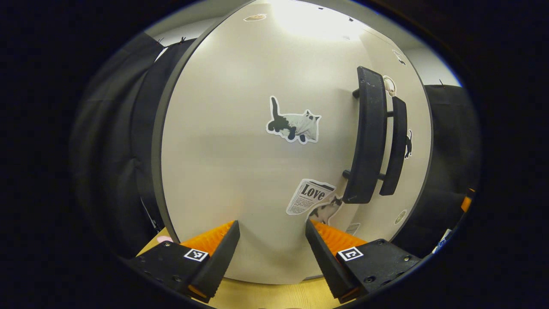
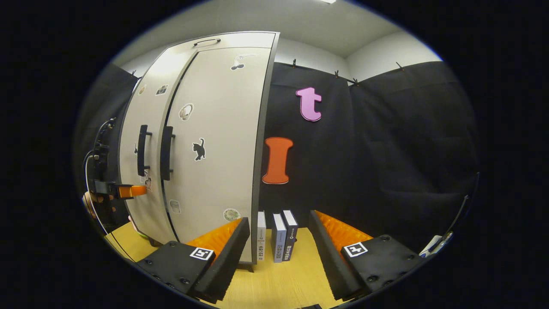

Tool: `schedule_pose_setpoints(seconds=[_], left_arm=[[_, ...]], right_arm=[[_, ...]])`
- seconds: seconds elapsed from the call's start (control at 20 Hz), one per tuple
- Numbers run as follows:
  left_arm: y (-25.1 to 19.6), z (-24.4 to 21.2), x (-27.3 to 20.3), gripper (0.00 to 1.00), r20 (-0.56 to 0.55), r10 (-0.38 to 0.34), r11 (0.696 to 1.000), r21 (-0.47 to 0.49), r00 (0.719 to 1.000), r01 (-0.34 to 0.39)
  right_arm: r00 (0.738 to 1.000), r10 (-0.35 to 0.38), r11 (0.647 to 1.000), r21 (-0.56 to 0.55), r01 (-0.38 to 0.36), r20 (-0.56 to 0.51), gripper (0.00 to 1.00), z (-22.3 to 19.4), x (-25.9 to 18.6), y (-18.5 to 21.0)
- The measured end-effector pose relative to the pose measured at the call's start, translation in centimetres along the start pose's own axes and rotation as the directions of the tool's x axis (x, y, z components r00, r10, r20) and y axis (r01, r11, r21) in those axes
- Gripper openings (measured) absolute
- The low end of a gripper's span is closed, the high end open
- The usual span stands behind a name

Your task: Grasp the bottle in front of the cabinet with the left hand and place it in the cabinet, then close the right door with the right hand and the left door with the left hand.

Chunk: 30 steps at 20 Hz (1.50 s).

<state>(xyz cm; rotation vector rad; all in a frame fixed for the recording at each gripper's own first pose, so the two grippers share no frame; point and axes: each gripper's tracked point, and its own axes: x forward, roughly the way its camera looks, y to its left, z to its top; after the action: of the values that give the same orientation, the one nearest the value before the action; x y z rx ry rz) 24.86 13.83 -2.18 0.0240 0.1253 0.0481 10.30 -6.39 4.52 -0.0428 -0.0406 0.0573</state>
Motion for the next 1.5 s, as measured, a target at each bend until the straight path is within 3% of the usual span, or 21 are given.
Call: schedule_pose_setpoints(seconds=[0.25,0.6,1.1,1.5], left_arm=[[-0.7,0.2,-0.2,0.95,-0.025,0.013,1.000,0.006,1.000,-0.013],[-2.3,2.8,-4.4,0.95,-0.012,-0.012,1.000,-0.026,1.000,0.012],[-5.3,9.8,-12.0,0.95,0.110,-0.044,0.999,0.015,0.993,0.042],[-7.3,12.6,-16.6,0.95,0.165,-0.050,0.998,-0.023,0.985,0.055]], right_arm=[[1.000,0.001,1.000,0.008,-0.001,-0.015,0.94,-0.1,1.1,-0.8],[1.000,0.004,1.000,0.005,-0.004,-0.003,0.94,1.1,1.7,-2.0],[0.998,0.015,1.000,0.000,-0.015,0.053,0.94,4.2,-0.6,-3.6],[0.997,0.044,0.999,0.005,-0.044,0.069,0.94,5.2,-3.0,-4.8]])
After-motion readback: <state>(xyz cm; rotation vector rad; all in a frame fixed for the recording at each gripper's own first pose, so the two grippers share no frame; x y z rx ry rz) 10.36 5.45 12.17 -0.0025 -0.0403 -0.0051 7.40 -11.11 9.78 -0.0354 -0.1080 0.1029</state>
